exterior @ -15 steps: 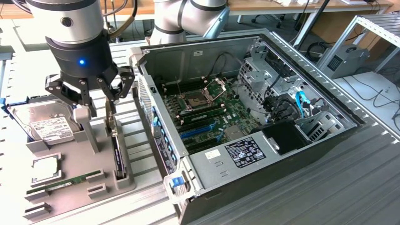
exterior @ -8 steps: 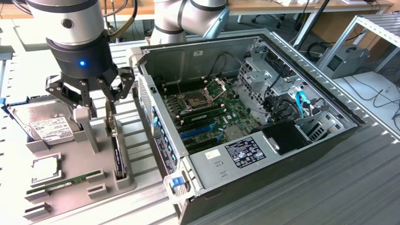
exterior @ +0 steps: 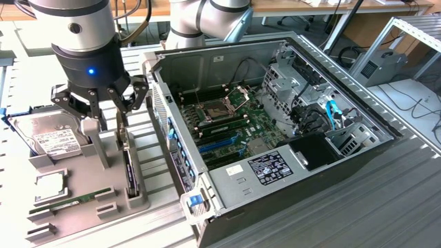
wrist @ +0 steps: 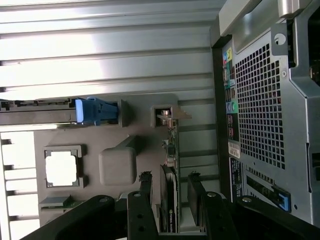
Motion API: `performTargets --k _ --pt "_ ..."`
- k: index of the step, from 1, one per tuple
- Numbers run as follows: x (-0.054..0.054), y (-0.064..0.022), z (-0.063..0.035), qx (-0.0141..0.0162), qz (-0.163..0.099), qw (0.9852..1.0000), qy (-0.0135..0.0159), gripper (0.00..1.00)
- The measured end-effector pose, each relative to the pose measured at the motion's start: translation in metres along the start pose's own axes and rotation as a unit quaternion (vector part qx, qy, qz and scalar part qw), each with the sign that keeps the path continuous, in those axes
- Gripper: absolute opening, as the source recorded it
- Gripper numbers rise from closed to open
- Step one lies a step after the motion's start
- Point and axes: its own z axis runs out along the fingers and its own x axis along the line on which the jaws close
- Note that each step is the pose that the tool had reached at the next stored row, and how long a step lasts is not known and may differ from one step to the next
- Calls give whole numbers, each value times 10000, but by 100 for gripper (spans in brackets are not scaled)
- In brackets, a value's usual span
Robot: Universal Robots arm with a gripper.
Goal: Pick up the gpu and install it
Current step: 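Pick up the gpu and move the gpu toward the slot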
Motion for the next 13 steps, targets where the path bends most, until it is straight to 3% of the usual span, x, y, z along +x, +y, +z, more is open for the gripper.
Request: performTargets --k 13 --pt "1 -2 51 0 0 10000 0 42"
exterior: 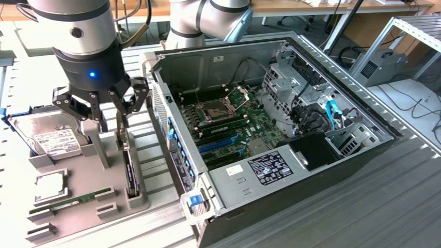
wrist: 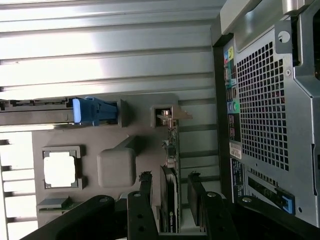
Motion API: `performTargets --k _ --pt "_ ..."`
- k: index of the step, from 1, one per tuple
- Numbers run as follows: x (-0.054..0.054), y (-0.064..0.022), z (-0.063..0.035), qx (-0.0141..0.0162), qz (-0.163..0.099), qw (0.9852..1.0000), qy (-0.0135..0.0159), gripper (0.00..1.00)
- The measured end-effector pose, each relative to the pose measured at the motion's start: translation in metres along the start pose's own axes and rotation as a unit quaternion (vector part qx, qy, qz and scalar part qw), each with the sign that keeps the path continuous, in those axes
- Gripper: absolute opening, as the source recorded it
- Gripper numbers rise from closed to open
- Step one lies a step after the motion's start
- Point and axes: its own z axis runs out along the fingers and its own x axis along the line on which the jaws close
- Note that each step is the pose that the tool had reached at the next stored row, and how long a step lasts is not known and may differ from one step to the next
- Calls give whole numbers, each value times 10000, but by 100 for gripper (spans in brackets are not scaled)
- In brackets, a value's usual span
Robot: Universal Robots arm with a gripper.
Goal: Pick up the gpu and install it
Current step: 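Pick up the gpu and move the gpu toward the slot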
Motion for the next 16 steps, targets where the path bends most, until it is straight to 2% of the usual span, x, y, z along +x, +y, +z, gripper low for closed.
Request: performTargets --k 16 --pt "2 -1 48 0 0 10000 0 42"
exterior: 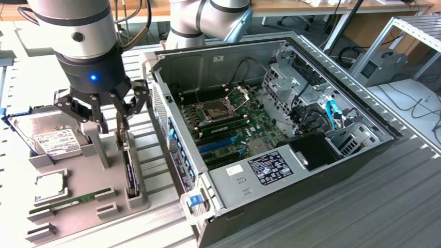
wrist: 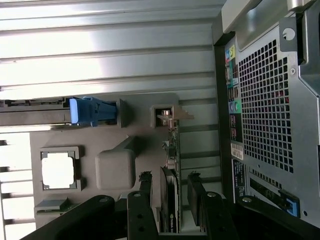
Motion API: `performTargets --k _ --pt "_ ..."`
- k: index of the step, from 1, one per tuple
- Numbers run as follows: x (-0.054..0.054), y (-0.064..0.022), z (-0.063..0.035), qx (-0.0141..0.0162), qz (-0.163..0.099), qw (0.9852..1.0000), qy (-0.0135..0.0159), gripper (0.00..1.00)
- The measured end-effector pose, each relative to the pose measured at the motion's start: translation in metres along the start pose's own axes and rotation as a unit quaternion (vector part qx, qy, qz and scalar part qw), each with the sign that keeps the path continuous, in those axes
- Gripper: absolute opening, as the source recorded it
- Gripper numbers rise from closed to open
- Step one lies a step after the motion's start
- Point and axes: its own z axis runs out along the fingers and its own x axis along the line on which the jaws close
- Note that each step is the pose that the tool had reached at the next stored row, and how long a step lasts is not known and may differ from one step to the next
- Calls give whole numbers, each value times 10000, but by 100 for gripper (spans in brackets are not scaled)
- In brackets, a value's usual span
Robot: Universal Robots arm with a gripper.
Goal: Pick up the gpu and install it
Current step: 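Pick up the gpu and move the gpu toward the slot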
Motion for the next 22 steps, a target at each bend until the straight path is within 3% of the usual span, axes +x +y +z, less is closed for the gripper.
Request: performTargets --k 22 --pt "-8 -3 81 0 -1 10000 0 42"
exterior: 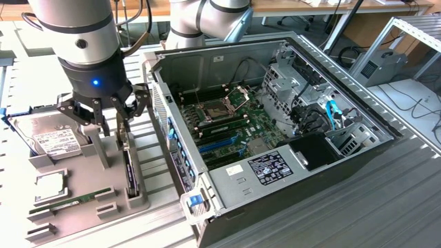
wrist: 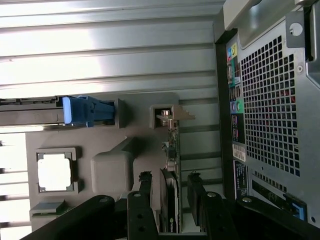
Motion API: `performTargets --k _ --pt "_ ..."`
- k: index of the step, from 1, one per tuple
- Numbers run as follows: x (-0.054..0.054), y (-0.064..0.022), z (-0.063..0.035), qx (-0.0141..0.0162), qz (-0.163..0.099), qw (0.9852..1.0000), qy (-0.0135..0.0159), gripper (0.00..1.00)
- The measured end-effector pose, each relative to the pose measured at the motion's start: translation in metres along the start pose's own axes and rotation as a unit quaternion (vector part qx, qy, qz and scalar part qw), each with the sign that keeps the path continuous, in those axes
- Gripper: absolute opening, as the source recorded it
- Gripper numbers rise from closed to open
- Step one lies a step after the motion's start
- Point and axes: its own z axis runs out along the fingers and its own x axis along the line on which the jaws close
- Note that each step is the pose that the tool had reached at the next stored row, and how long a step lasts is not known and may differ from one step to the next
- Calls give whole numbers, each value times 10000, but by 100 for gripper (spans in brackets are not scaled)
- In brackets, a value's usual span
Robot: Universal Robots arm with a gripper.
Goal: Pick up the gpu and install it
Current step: 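Pick up the gpu and move the gpu toward the slot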
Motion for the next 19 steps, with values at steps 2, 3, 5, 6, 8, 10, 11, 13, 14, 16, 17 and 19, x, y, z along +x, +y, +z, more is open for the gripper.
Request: performTargets --k 2,3,5,6,8,10,11,13,14,16,17,19 --pt "-1 0 4 0 0 10000 0 42" --pt "-2 0 5 -1 0 10000 0 42" --pt "-9 0 27 0 0 10000 0 42" --pt "-9 0 28 0 0 10000 0 42" --pt "-11 0 31 0 0 10000 0 42" --pt "-11 0 33 0 0 10000 0 42" --pt "-12 0 34 0 0 10000 0 42" --pt "-12 -1 39 0 0 10000 0 42" --pt "-12 -1 41 0 0 10000 0 42" --pt "-12 -1 46 0 0 10000 0 42" --pt "-12 -1 47 0 0 10000 0 42" --pt "-11 -1 49 0 0 10000 0 42"
